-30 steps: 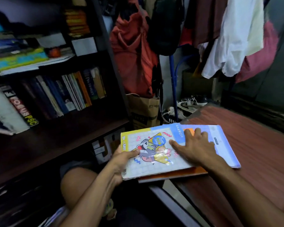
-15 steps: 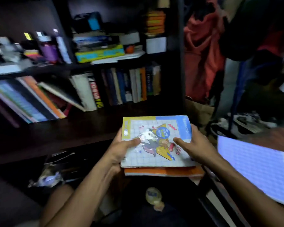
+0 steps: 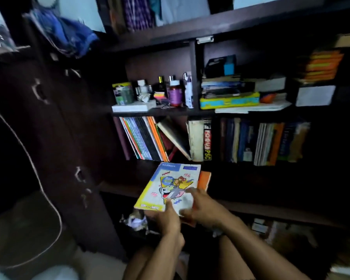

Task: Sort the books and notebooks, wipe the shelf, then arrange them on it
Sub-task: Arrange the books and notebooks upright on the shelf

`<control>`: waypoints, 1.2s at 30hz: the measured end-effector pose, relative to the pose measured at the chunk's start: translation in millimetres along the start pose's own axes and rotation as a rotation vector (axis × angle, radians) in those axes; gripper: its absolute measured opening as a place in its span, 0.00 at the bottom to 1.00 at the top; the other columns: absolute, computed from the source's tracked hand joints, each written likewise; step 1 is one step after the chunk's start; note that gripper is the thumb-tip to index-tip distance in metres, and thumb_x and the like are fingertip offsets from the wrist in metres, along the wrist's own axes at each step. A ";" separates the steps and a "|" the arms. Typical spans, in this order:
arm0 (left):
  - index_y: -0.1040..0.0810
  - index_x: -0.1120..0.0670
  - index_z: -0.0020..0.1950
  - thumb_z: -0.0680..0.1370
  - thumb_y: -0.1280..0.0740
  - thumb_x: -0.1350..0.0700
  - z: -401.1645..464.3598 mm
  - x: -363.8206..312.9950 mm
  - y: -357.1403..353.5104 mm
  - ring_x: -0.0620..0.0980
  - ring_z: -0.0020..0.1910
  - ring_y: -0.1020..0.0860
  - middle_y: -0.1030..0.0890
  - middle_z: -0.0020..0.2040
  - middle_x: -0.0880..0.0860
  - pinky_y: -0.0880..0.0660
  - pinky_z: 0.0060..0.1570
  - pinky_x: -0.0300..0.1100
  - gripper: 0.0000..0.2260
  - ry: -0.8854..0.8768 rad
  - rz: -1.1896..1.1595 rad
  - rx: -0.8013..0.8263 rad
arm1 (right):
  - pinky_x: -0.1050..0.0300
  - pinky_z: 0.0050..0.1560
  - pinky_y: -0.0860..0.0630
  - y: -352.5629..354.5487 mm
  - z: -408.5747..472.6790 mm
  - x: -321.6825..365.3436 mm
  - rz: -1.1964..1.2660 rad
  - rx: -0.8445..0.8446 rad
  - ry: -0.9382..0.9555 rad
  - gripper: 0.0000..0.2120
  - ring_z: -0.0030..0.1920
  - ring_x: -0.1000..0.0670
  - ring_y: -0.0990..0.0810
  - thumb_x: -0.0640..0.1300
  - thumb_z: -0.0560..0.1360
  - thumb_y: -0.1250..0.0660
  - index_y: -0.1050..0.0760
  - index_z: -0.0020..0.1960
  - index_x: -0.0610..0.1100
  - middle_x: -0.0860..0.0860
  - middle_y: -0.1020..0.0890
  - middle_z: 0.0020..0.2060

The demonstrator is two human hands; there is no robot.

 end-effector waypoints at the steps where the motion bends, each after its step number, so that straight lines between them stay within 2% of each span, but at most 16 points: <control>1: 0.30 0.54 0.69 0.72 0.26 0.38 10.2 13.5 -3.2 0.55 0.53 0.17 0.18 0.60 0.54 0.19 0.55 0.54 0.32 0.012 0.005 0.016 | 0.58 0.71 0.36 -7.8 1.7 -2.4 -0.017 0.009 0.008 0.38 0.76 0.45 0.35 0.58 0.74 0.28 0.39 0.78 0.48 0.45 0.39 0.76; 2: 0.33 0.50 0.72 0.67 0.25 0.32 8.3 18.2 -4.1 0.53 0.53 0.16 0.18 0.62 0.53 0.18 0.54 0.55 0.41 0.026 0.030 0.027 | 0.57 0.73 0.37 -13.2 2.6 -5.5 -0.039 0.013 0.011 0.40 0.78 0.44 0.38 0.61 0.74 0.29 0.40 0.79 0.49 0.45 0.44 0.79; 3: 0.37 0.44 0.74 0.64 0.25 0.30 -7.7 15.5 -10.8 0.52 0.54 0.16 0.18 0.62 0.52 0.18 0.53 0.56 0.44 0.048 0.015 0.096 | 0.56 0.75 0.38 -13.6 2.9 -10.0 -0.052 0.009 0.006 0.41 0.79 0.44 0.40 0.62 0.74 0.29 0.42 0.80 0.49 0.46 0.50 0.81; 4: 0.40 0.39 0.75 0.68 0.25 0.33 -19.8 12.7 -11.5 0.52 0.56 0.17 0.19 0.63 0.50 0.18 0.53 0.58 0.41 0.053 0.031 0.152 | 0.56 0.75 0.39 -11.2 2.8 -14.5 -0.045 0.001 0.003 0.42 0.80 0.45 0.42 0.62 0.74 0.29 0.43 0.81 0.49 0.47 0.53 0.82; 6: 0.44 0.36 0.75 0.79 0.29 0.44 -63.6 -20.3 -5.8 0.53 0.59 0.19 0.22 0.63 0.47 0.19 0.55 0.59 0.32 0.017 0.044 0.207 | 0.59 0.75 0.40 -5.1 2.7 -21.4 -0.004 -0.018 0.007 0.40 0.80 0.49 0.42 0.60 0.76 0.29 0.42 0.81 0.49 0.49 0.52 0.83; 9: 0.41 0.44 0.77 0.78 0.28 0.45 -65.3 -61.1 28.5 0.53 0.61 0.22 0.24 0.64 0.48 0.23 0.63 0.59 0.32 -0.126 0.065 0.105 | 0.58 0.75 0.40 1.8 2.9 -25.3 0.000 -0.053 0.014 0.37 0.79 0.50 0.41 0.59 0.75 0.28 0.38 0.79 0.48 0.49 0.47 0.82; 12: 0.37 0.50 0.77 0.78 0.28 0.46 -28.4 -81.2 42.7 0.53 0.58 0.19 0.20 0.62 0.51 0.22 0.62 0.58 0.31 -0.140 0.223 0.111 | 0.55 0.75 0.38 2.3 1.1 -18.8 -0.057 -0.059 0.015 0.35 0.79 0.47 0.39 0.57 0.77 0.29 0.36 0.78 0.46 0.46 0.45 0.81; 15: 0.26 0.55 0.70 0.75 0.24 0.47 -6.9 -97.1 36.9 0.52 0.54 0.17 0.15 0.55 0.51 0.21 0.60 0.56 0.27 -0.140 0.514 0.209 | 0.53 0.72 0.34 2.4 0.3 -8.4 -0.155 -0.036 0.026 0.31 0.77 0.44 0.36 0.54 0.79 0.31 0.36 0.77 0.44 0.45 0.43 0.80; 17: 0.19 0.55 0.58 0.73 0.23 0.48 -5.1 -104.1 29.8 0.52 0.49 0.15 0.13 0.49 0.50 0.19 0.55 0.56 0.17 -0.157 0.606 0.283 | 0.53 0.69 0.32 2.2 0.1 -3.9 -0.194 -0.023 0.026 0.29 0.75 0.43 0.34 0.52 0.79 0.31 0.35 0.76 0.45 0.45 0.41 0.79; 18: 0.18 0.53 0.54 0.73 0.23 0.49 -7.7 -106.5 24.9 0.51 0.47 0.15 0.13 0.47 0.49 0.18 0.52 0.53 0.14 -0.174 0.648 0.317 | 0.53 0.68 0.31 2.2 0.5 -4.3 -0.207 -0.014 0.019 0.28 0.75 0.44 0.33 0.52 0.79 0.31 0.35 0.75 0.46 0.45 0.41 0.79; 20: 0.20 0.52 0.53 0.75 0.25 0.51 -13.4 -113.5 20.2 0.48 0.45 0.16 0.14 0.47 0.48 0.20 0.43 0.44 0.10 -0.207 0.696 0.337 | 0.52 0.68 0.30 2.6 1.4 -3.8 -0.259 0.004 0.015 0.28 0.73 0.44 0.32 0.55 0.78 0.31 0.35 0.75 0.49 0.46 0.40 0.78; 22: 0.25 0.52 0.54 0.76 0.26 0.53 -14.1 -114.5 18.6 0.49 0.45 0.17 0.15 0.49 0.49 0.23 0.38 0.42 0.11 -0.187 0.693 0.362 | 0.47 0.68 0.31 8.2 2.8 -3.4 -0.363 0.003 0.009 0.31 0.72 0.44 0.32 0.60 0.77 0.32 0.36 0.75 0.52 0.48 0.37 0.77; 25: 0.30 0.55 0.57 0.78 0.28 0.56 -15.2 -113.5 20.3 0.52 0.51 0.16 0.16 0.54 0.52 0.19 0.37 0.43 0.13 -0.075 0.633 0.453 | 0.41 0.69 0.33 21.3 7.9 3.0 -0.484 -0.020 -0.013 0.42 0.72 0.43 0.33 0.69 0.71 0.31 0.40 0.78 0.53 0.49 0.36 0.76; 30: 0.30 0.57 0.63 0.81 0.30 0.59 -28.2 -110.6 25.1 0.57 0.50 0.14 0.13 0.53 0.56 0.18 0.36 0.45 0.14 0.136 0.471 0.627 | 0.37 0.73 0.38 28.8 20.4 29.4 -0.653 0.085 0.010 0.45 0.75 0.43 0.35 0.67 0.70 0.29 0.43 0.80 0.53 0.48 0.35 0.76; 33: 0.30 0.55 0.63 0.83 0.34 0.60 -22.5 -131.4 26.9 0.59 0.47 0.14 0.13 0.51 0.57 0.18 0.35 0.46 0.09 0.037 0.460 0.630 | 0.42 0.72 0.34 34.9 31.4 50.1 -0.556 0.113 0.050 0.44 0.73 0.45 0.32 0.67 0.70 0.28 0.42 0.79 0.54 0.49 0.32 0.75; 36: 0.29 0.52 0.61 0.83 0.34 0.60 -17.6 -161.9 31.0 0.56 0.47 0.14 0.15 0.55 0.55 0.18 0.36 0.48 0.08 -0.194 0.407 0.597 | 0.45 0.65 0.27 45.6 50.8 67.8 -0.341 0.007 0.075 0.42 0.67 0.44 0.26 0.69 0.68 0.28 0.38 0.75 0.55 0.48 0.27 0.70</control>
Point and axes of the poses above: each hand's wrist, its own z-axis towards the middle knuckle, its own y-axis out of the back of the hand, x = y × z, the point moved 9 cm from there along z, towards the middle knuckle
